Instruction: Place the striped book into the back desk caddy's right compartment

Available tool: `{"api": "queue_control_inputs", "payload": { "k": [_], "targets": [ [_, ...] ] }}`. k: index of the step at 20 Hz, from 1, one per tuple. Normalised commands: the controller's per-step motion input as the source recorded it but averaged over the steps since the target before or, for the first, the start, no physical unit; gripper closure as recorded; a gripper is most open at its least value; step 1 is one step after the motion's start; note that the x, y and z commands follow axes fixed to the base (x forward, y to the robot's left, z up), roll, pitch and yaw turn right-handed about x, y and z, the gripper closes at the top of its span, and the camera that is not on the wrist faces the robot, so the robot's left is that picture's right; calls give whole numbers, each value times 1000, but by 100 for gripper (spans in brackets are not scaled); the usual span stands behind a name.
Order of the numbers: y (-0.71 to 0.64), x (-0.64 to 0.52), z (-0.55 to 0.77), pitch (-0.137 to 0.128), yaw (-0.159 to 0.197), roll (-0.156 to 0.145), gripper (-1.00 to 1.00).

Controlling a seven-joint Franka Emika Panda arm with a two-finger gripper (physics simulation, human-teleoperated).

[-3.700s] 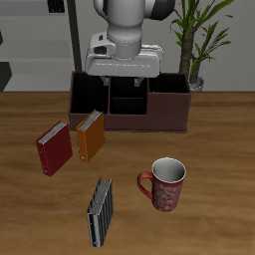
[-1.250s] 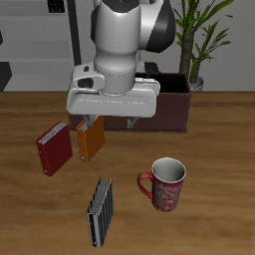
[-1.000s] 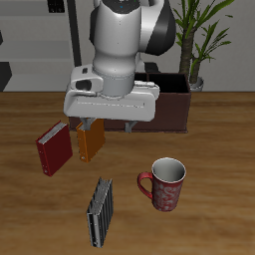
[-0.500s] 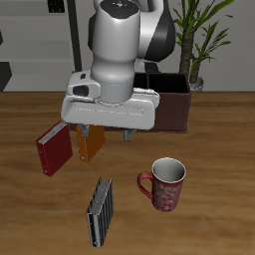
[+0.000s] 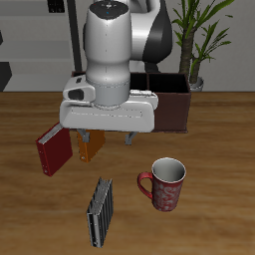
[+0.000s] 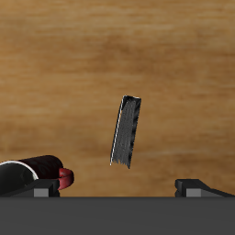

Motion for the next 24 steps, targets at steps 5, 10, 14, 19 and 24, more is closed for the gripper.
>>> {"api": "queue_control_inputs", "payload": {
  "k": [5, 10, 14, 19, 24],
  "targets": [
    [24, 163, 6, -2, 3, 18, -100],
    [48, 162, 117, -20, 18, 36, -100],
    [-82, 134, 122, -29, 42, -10, -100],
    [-226, 75, 155, -26, -52, -50, -100],
    [-129, 67, -254, 3, -27, -18, -100]
  ]
}}
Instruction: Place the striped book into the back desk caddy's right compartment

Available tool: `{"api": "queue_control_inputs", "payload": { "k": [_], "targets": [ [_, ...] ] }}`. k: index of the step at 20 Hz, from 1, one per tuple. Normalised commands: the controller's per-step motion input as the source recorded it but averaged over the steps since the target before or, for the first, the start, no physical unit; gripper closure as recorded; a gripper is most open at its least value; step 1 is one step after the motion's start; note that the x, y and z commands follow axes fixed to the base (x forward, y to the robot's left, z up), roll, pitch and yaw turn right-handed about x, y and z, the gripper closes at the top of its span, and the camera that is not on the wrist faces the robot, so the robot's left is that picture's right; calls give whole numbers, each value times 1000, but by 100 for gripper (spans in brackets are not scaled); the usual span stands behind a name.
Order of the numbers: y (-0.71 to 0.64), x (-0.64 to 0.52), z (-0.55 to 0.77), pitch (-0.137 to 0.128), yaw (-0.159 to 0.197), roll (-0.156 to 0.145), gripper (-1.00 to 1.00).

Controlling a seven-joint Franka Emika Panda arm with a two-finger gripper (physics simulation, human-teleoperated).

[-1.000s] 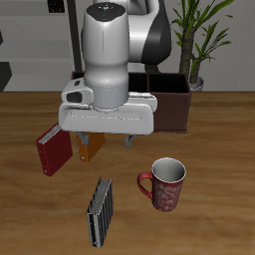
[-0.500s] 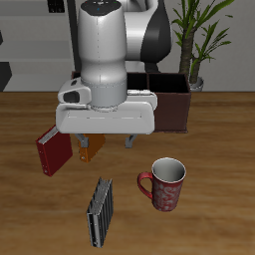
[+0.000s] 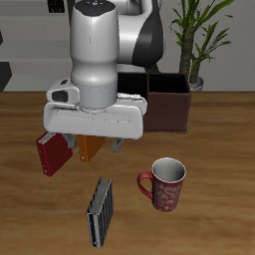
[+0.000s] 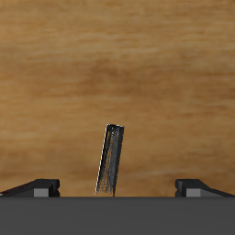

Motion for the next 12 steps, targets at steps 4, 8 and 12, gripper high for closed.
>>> {"api": "queue_control_inputs", "payload": {
  "k": [4, 8, 12],
  "targets": [
    [231, 72, -338, 10, -23, 26, -100],
    [120, 44, -78, 4, -6, 1, -100],
    [-24, 125, 138, -3, -27, -17, -100]
  ]
}}
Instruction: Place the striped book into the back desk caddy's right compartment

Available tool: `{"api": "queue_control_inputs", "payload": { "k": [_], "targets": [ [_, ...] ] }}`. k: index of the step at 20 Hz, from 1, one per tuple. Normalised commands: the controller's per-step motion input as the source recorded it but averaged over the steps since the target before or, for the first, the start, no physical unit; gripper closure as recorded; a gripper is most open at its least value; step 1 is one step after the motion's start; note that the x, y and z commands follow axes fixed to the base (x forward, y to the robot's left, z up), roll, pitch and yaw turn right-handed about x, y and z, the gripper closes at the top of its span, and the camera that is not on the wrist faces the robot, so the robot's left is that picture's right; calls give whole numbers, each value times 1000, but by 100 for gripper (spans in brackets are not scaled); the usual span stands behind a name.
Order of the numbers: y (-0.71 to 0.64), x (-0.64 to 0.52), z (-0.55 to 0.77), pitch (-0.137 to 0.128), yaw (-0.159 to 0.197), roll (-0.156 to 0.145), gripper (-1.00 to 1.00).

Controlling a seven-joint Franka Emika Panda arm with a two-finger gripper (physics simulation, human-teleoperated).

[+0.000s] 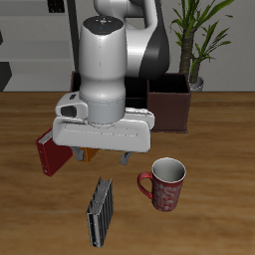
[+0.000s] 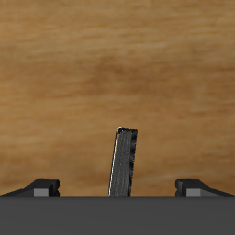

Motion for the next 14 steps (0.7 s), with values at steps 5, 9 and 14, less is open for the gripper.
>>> {"api": "queue_control_inputs", "payload": {
  "k": [5, 9, 14],
  "targets": [
    [-59, 85, 115, 12, -27, -9, -100],
    [-90, 144, 4, 34, -23, -27, -100],
    [65, 77, 36, -11, -3, 0, -100]
  ]
}}
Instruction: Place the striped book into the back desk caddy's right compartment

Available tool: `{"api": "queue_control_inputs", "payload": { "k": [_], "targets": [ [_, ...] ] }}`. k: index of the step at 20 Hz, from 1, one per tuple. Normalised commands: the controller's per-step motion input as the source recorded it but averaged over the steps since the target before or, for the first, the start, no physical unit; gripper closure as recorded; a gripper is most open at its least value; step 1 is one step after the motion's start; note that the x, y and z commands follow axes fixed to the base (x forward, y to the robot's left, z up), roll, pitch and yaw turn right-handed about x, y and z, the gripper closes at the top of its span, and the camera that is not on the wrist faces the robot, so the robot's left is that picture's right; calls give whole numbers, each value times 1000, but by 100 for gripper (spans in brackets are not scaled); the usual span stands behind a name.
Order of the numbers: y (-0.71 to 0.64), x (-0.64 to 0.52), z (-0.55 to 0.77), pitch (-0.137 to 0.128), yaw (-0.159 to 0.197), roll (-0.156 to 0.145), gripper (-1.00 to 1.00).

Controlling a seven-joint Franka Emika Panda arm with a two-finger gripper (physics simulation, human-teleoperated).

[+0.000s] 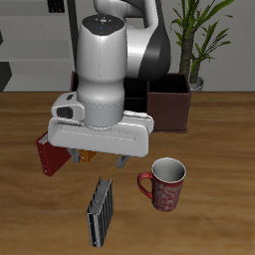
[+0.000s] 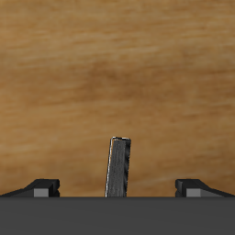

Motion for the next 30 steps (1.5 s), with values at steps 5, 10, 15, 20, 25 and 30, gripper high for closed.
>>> {"api": "queue_control_inputs", "payload": {
  "k": [5, 10, 15, 20, 25, 30],
  "targets": [
    [75, 60, -111, 25, -5, -2, -100],
    [3, 156, -309, 26, -13, -7, -100],
    [12, 125, -253, 29, 2, -15, -100],
    [-5, 16, -192, 17, -23, -1, -100],
    [-17, 10, -243, 19, -31, 4, -100],
    [-50, -12, -346, 20, -4, -2, -100]
  ]
}}
